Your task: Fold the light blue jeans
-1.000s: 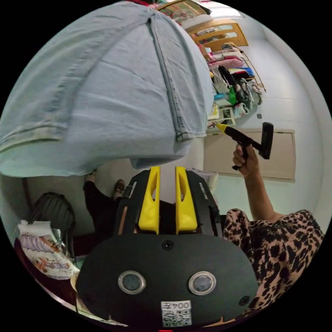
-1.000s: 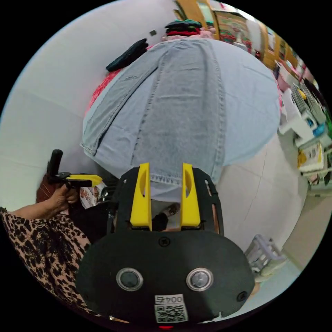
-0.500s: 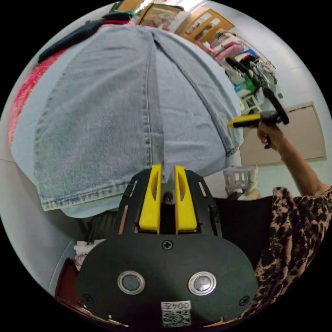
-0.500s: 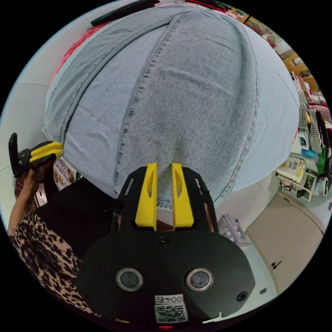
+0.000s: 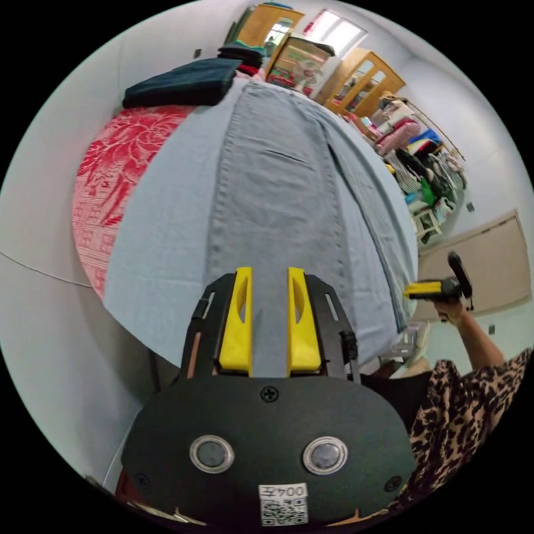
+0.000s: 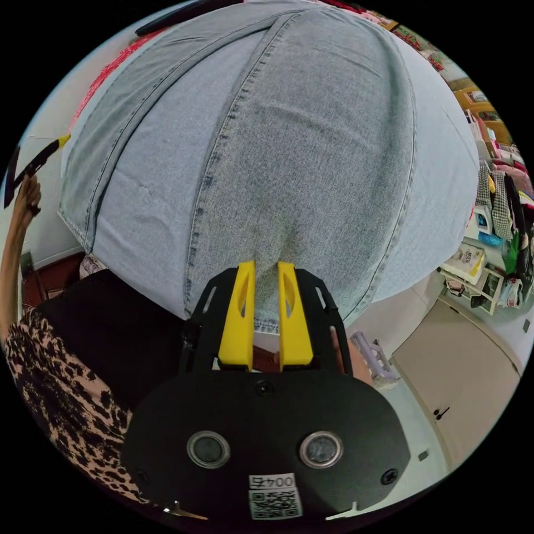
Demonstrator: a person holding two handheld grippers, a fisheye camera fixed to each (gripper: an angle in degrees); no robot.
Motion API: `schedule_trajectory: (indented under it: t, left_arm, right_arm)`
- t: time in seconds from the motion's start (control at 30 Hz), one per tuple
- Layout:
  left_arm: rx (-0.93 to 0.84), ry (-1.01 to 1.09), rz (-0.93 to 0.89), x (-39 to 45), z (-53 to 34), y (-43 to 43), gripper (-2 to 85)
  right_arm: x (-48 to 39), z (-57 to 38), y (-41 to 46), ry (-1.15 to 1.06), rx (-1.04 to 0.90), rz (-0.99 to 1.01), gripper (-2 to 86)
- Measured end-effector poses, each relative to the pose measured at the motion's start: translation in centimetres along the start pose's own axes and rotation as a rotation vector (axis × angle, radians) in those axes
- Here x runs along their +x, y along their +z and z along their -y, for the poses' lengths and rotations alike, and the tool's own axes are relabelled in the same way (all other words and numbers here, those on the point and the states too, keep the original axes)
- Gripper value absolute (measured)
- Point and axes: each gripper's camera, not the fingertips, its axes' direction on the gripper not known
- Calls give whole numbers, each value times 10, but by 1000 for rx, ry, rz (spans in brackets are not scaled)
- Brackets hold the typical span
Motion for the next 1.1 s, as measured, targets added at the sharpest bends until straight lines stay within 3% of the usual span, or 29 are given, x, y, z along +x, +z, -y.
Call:
schedule_trajectory:
  t: [0.13,0.4,0.63,0.87,1.1]
  left_arm:
    - [-43,-55,26,-31,40,10,86]
    - [-84,32,182,-23,57,19,11]
    - [-106,31,149,-32,70,8,5]
    - [25,132,75,-2,71,-34,18]
    - [-150,196,15,24,77,16,23]
  right_arm:
    - [-3,7,-10,31,-22,8,77]
    - [-10,15,-28,5,-63,-4,77]
    - [-11,11,-38,25,-58,1,77]
    - [-8,-2,-45,70,-26,5,76]
    - [2,-25,-48,116,51,42,75]
